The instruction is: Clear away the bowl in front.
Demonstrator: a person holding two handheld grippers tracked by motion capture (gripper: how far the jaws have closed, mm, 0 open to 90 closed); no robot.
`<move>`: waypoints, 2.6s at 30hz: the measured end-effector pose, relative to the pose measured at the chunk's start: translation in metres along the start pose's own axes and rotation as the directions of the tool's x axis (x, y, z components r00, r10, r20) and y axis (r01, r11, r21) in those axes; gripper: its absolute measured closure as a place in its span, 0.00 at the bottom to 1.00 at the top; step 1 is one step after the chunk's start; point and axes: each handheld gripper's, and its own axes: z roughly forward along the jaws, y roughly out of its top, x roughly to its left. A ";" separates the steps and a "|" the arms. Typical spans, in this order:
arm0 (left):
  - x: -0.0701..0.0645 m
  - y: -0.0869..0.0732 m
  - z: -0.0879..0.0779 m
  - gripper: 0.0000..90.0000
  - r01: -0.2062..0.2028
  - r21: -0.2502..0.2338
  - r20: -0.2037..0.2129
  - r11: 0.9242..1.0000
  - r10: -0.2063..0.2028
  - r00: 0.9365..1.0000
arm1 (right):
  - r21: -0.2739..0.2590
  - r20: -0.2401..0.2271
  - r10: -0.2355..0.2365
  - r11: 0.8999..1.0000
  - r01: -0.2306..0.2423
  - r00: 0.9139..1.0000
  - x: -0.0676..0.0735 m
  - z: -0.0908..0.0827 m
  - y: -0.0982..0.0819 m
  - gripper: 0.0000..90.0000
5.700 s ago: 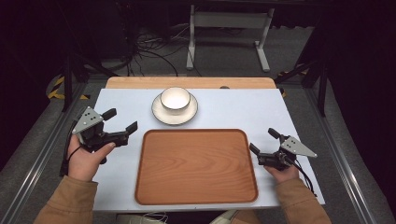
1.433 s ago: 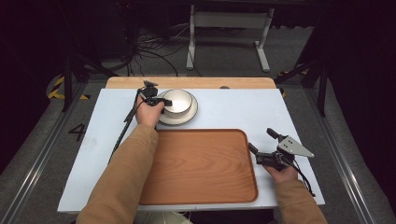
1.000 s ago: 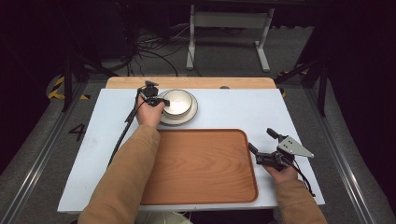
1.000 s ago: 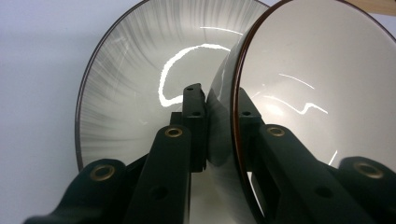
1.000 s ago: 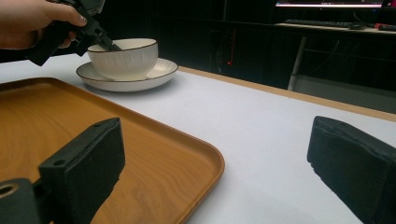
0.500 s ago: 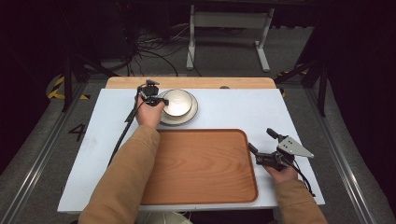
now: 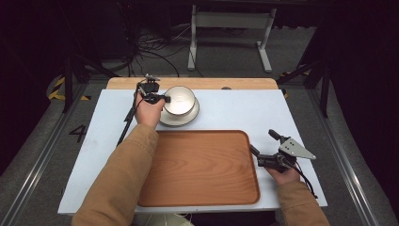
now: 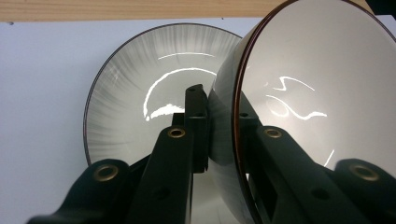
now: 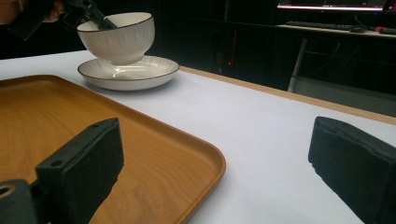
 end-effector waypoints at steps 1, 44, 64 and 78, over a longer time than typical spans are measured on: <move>-0.001 0.001 -0.002 0.91 -0.005 -0.002 -0.001 1.000 0.005 1.000 | 0.000 -0.002 -0.002 1.000 0.002 1.000 0.000 0.000 0.000 0.02; -0.042 0.012 -0.053 0.91 -0.175 0.067 0.031 0.982 0.173 0.984 | -0.005 0.011 0.015 1.000 -0.015 1.000 -0.001 -0.001 0.000 0.00; -0.095 -0.011 -0.074 0.91 -0.370 0.122 0.156 0.921 0.351 0.923 | -0.007 0.009 -0.002 1.000 0.002 1.000 0.000 -0.001 0.000 0.00; -0.125 -0.030 -0.080 0.91 -0.461 0.152 0.244 0.874 0.418 0.875 | -0.007 0.009 0.001 1.000 -0.001 1.000 0.000 -0.001 0.000 0.00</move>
